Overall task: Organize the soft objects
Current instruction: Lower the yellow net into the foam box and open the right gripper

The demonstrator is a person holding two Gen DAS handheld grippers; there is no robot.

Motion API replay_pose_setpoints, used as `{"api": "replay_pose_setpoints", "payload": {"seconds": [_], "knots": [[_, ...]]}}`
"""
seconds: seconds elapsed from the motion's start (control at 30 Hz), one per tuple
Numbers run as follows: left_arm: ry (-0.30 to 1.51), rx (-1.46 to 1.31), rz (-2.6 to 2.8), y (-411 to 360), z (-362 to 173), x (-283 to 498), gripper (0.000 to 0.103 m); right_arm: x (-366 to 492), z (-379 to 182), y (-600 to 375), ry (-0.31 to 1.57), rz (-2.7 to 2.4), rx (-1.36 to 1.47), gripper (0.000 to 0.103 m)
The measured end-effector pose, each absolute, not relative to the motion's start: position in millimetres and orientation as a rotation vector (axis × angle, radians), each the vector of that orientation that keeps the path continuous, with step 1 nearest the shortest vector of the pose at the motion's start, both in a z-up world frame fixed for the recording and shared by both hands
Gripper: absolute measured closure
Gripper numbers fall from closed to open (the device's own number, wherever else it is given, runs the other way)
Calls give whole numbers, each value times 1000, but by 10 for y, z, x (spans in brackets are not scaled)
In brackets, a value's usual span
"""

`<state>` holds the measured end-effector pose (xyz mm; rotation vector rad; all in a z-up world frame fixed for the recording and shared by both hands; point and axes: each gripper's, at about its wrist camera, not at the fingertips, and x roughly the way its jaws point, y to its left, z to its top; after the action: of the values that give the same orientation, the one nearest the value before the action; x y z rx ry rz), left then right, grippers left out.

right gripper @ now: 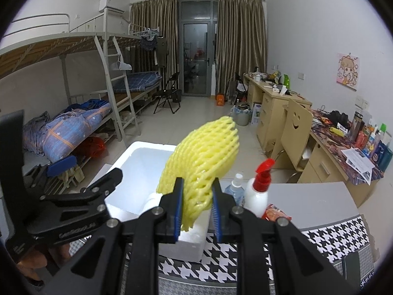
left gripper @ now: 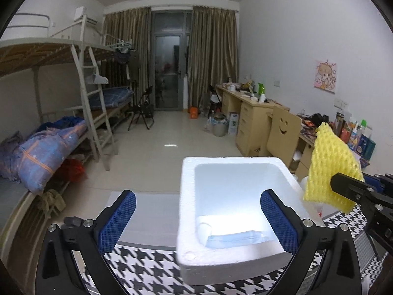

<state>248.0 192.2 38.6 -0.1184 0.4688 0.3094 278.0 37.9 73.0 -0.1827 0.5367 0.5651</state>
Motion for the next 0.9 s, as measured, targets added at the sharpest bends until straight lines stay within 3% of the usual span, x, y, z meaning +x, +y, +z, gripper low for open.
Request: {"api": "replay_pose_setpoints", "payload": {"seconds": [0.53, 0.6, 0.67, 0.77, 0.9], "knots": [[462, -123, 374, 2178, 341, 2292, 1, 3107, 541, 720, 641, 611, -198, 78], [461, -130, 382, 2212, 323, 2274, 1, 3141, 506, 749, 661, 614, -198, 73], [463, -140, 379, 2231, 314, 2257, 1, 3170, 474, 776, 667, 602, -205, 55], [466, -132, 384, 2236, 298, 2250, 1, 3189, 462, 763, 652, 583, -185, 37], [474, -131, 389, 2253, 288, 2261, 1, 3227, 439, 764, 691, 582, -176, 28]]}}
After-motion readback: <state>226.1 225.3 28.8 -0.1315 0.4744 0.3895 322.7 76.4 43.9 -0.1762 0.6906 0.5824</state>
